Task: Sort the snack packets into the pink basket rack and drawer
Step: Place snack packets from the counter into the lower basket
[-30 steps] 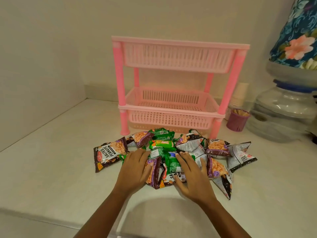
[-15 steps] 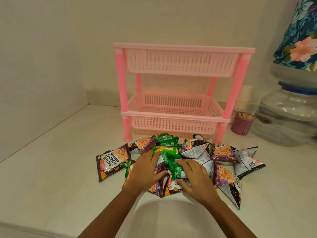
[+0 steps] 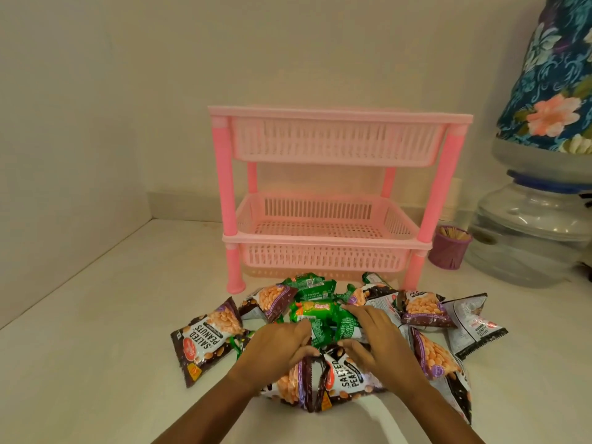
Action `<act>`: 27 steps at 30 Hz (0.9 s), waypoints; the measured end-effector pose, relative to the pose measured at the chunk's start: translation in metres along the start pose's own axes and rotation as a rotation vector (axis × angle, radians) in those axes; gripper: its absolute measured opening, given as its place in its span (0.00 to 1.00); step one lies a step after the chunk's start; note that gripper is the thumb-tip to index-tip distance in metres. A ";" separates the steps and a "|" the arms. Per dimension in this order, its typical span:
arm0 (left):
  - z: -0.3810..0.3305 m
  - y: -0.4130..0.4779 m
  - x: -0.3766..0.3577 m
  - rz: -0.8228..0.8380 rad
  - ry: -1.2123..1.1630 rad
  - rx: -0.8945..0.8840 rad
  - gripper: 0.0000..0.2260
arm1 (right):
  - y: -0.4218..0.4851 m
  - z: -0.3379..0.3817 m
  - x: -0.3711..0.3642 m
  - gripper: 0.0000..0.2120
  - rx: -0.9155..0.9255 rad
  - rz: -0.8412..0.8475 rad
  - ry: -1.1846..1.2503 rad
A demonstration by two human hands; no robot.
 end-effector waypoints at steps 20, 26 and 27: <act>0.026 -0.012 -0.003 0.450 -0.431 0.023 0.09 | 0.013 0.009 0.003 0.24 -0.027 -0.052 0.064; 0.042 0.003 0.029 0.354 -0.655 0.072 0.16 | 0.026 0.010 0.032 0.23 -0.033 -0.161 0.180; 0.048 0.007 0.039 0.310 -0.697 0.095 0.16 | 0.029 0.009 0.037 0.24 -0.036 -0.185 0.206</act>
Point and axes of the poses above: each hand's wrist, its own y-axis towards the middle knuckle, its own x-axis out of the back of the hand, z = x × y, the point moved 9 cm from there along y, towards the middle knuckle, and after that the axes turned 5 degrees about z, right-handed, at the moved point
